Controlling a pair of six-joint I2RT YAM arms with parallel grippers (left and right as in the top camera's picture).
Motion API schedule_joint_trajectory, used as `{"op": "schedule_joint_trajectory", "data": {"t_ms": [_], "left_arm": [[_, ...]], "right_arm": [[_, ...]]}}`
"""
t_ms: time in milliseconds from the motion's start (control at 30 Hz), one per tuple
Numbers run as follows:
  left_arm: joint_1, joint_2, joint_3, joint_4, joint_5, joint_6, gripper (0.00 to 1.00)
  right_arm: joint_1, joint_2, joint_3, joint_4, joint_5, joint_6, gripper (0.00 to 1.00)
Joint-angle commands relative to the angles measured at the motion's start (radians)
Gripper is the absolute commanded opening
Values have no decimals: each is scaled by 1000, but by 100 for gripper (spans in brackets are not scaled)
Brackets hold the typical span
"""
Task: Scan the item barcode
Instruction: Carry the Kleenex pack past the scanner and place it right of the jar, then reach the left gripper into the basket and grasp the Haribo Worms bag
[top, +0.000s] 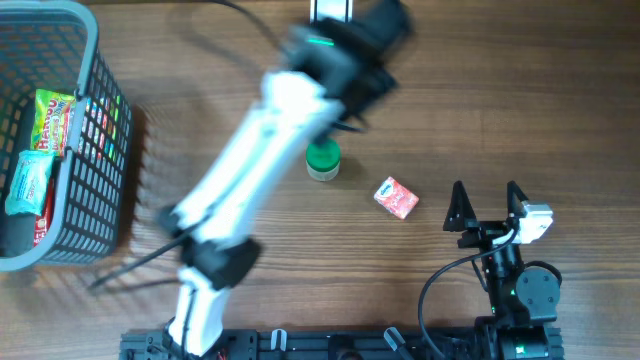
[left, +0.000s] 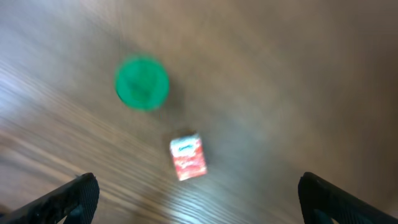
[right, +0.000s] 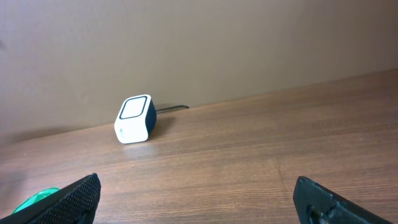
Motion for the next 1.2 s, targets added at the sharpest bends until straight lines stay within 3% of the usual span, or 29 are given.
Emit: {"op": "schedule_joint_trajectory", "data": {"t_ms": [0,333,500,767,900,1000,1167], "left_arm": [[71,-131,13,-9,62,174,100],[195,-414,13,-9,-229,249,100],[340,-520,13,-9,-447,257,100],[853,-552,0,-8,-431,305,100],[1097,-509,-97,-8,-301,305,100],[1210,-460,-218,-6,-221,300,100],[1322,-364,-454,60,-220,300,100]], "right_arm": [[5,-4,-1,5,14,1,100],[5,-4,-1,5,14,1,100],[5,-4,-1,5,14,1,100],[5,-4,-1,5,14,1,100],[5,-4,-1,5,14,2,100],[5,-4,-1,5,14,1,100],[5,-4,-1,5,14,2,100]]}}
